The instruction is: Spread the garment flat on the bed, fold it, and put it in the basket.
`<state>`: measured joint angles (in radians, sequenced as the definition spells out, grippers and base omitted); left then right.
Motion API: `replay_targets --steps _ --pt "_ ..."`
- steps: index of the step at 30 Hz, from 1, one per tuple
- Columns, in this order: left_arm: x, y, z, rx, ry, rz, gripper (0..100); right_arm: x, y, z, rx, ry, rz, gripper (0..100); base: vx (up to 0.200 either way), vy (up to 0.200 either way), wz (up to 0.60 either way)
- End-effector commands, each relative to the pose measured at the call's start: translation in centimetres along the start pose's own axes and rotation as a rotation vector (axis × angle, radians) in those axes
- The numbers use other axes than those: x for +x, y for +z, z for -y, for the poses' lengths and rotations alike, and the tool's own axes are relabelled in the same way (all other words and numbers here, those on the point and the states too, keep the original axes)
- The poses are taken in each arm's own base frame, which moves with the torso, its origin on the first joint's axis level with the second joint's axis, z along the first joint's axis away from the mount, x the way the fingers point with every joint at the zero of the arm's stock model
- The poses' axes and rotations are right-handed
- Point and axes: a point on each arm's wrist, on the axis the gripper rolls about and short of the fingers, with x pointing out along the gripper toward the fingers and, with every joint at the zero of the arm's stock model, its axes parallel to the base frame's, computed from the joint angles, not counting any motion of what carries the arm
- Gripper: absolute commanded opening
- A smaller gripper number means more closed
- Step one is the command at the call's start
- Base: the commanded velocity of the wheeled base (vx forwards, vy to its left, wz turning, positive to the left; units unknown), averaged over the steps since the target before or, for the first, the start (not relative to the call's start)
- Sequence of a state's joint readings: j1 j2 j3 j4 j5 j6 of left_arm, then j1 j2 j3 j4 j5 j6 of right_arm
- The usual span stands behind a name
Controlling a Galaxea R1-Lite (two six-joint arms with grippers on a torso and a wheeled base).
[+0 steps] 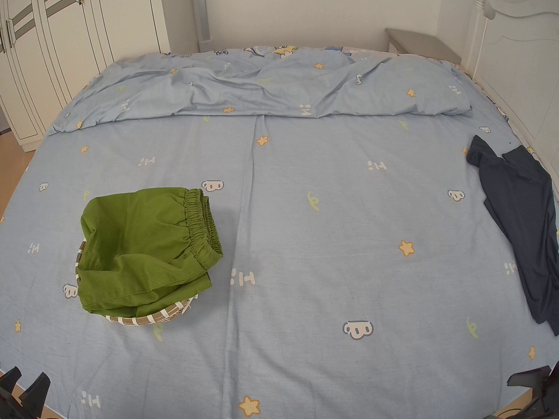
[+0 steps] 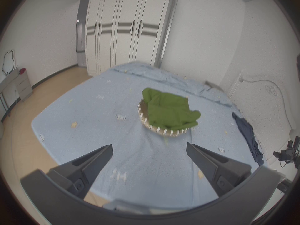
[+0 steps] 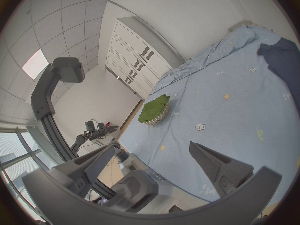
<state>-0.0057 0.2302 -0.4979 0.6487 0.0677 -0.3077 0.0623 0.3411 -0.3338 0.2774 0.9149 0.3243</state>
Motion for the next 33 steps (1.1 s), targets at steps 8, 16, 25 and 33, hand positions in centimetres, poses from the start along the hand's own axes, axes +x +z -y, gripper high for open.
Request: replay_targets --steps 8,16,25,33 --pt "4.9 -5.4 -1.1 0.261 -0.139 0.39 100 -1.0 -5.2 2.6 -0.246 -0.601 0.146 100 0.0 0.0 0.0" --pt "4.9 -5.5 -1.2 0.257 -0.149 0.373 100 -0.6 -5.1 4.6 -0.356 -0.978 0.37 100 0.0 0.0 0.0" --pt "4.9 -5.4 -1.2 0.195 -0.118 0.385 100 -0.8 -5.5 4.3 -0.337 -1.123 0.552 100 0.0 0.0 0.0" --pt "4.9 -5.5 -1.2 0.286 -0.129 0.388 100 -0.4 -5.9 4.3 -0.43 -0.94 0.435 100 0.0 0.0 0.0"
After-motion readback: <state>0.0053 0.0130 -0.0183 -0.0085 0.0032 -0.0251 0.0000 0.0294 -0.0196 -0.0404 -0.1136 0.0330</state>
